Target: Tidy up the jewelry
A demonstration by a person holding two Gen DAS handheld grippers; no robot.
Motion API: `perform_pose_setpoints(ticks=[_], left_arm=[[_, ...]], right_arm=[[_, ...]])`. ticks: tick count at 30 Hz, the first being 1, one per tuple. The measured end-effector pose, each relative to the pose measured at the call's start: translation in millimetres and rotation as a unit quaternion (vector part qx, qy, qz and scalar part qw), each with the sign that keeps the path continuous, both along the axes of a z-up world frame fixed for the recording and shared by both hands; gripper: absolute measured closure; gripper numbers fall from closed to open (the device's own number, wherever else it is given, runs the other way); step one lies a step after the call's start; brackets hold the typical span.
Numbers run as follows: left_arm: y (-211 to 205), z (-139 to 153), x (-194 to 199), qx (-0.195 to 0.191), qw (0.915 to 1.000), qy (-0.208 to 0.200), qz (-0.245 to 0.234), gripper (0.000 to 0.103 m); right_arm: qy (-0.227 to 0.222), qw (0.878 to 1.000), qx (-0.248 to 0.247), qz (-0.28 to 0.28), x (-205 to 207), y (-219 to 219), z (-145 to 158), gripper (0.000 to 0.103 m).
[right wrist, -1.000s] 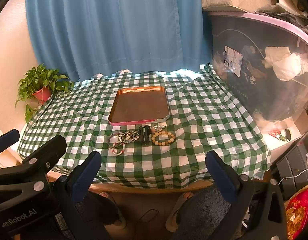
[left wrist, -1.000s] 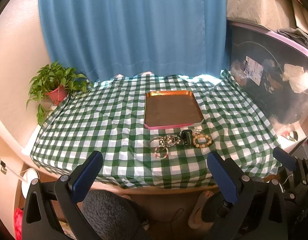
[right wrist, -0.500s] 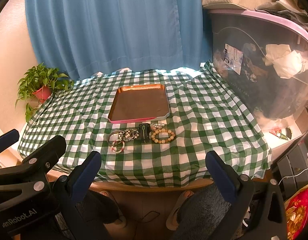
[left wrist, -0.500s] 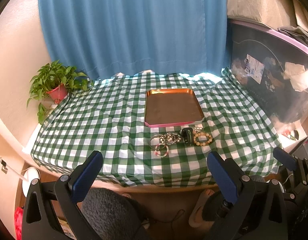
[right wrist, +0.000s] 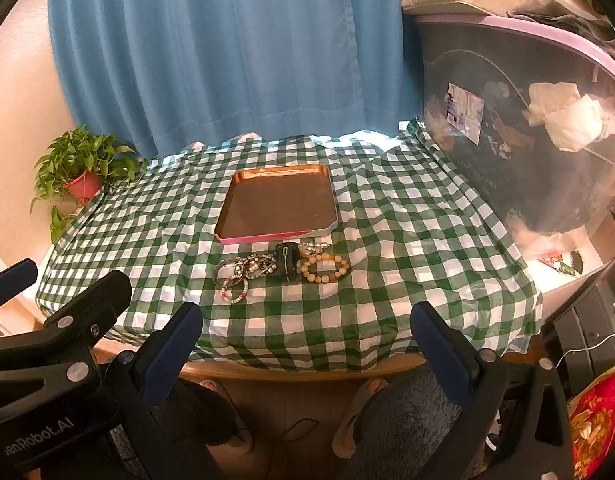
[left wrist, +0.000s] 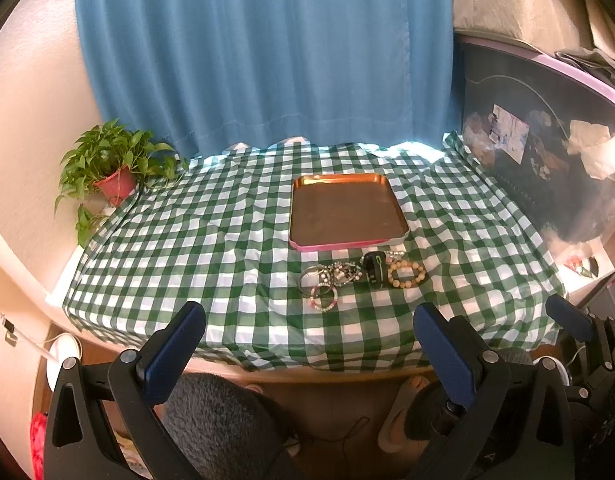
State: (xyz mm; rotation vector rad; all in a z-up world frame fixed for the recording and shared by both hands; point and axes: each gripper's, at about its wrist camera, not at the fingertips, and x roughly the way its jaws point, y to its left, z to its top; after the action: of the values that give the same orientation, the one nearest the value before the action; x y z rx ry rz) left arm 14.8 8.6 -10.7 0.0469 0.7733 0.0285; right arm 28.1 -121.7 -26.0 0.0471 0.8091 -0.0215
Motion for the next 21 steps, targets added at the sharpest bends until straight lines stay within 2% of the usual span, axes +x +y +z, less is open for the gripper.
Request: perform_pose_setpoints(ticks=[21], left_arm=[[-1.8, 0.2, 1.1, 0.002, 1.0, 0.002, 0.0, 0.0]], right_arm=[[0.004, 1.0, 0.002, 0.0, 2.4, -0.7, -0.3, 0.0]])
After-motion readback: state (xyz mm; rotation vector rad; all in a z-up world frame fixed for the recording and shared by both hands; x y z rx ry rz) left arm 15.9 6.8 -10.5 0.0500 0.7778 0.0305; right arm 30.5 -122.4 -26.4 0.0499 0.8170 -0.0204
